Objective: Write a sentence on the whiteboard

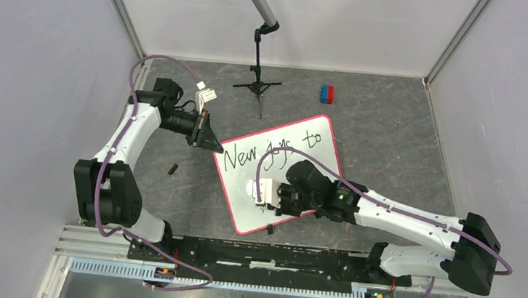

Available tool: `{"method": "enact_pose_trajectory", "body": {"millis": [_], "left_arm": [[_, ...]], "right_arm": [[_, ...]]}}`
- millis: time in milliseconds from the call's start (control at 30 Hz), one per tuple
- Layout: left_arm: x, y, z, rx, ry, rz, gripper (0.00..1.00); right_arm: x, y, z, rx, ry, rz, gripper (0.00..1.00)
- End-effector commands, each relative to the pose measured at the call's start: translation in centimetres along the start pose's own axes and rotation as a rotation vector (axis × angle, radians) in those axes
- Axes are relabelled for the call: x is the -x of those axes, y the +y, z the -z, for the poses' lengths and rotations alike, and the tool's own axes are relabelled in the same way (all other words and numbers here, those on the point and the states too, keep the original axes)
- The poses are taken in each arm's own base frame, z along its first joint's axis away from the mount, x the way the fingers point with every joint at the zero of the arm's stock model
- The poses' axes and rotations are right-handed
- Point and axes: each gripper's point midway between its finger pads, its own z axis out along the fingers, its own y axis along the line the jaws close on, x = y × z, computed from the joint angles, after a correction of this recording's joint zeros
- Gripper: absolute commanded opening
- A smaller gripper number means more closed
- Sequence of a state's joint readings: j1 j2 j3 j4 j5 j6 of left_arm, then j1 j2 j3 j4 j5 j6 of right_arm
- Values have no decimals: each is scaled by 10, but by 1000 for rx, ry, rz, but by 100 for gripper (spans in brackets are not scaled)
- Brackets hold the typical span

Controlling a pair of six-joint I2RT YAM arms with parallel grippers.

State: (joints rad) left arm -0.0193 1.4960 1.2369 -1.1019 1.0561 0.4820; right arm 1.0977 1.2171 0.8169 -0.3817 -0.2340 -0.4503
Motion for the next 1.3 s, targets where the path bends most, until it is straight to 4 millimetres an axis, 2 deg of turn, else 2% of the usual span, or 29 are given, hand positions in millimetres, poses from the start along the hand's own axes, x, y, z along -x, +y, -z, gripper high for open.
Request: {"method": "enact_pose_trajectory", "body": {"millis": [0, 133, 367, 633, 933, 1100, 1267], "left_arm": [[-2, 10, -2, 30, 18, -33, 2], [-1, 9, -2, 31, 17, -34, 2], [-3, 9, -2, 34, 19, -33, 2], [-2, 10, -2, 34, 19, -34, 2], [-2, 9, -2, 35, 18, -33, 2], [-2, 10, -2, 36, 19, -30, 2], [-1, 9, -2, 36, 18, -31, 2]], "right_arm": [[49, -19, 15, -45, -118, 24, 0], [58, -28, 17, -75, -131, 25, 0], [50, -37, 10, -123, -93, 22, 0], [29, -46, 8, -182, -22, 20, 0], [2, -51, 19, -213, 44, 1, 0], [1, -52, 25, -220, 38, -6, 0], [15, -47, 29, -185, -16, 1, 0]]}}
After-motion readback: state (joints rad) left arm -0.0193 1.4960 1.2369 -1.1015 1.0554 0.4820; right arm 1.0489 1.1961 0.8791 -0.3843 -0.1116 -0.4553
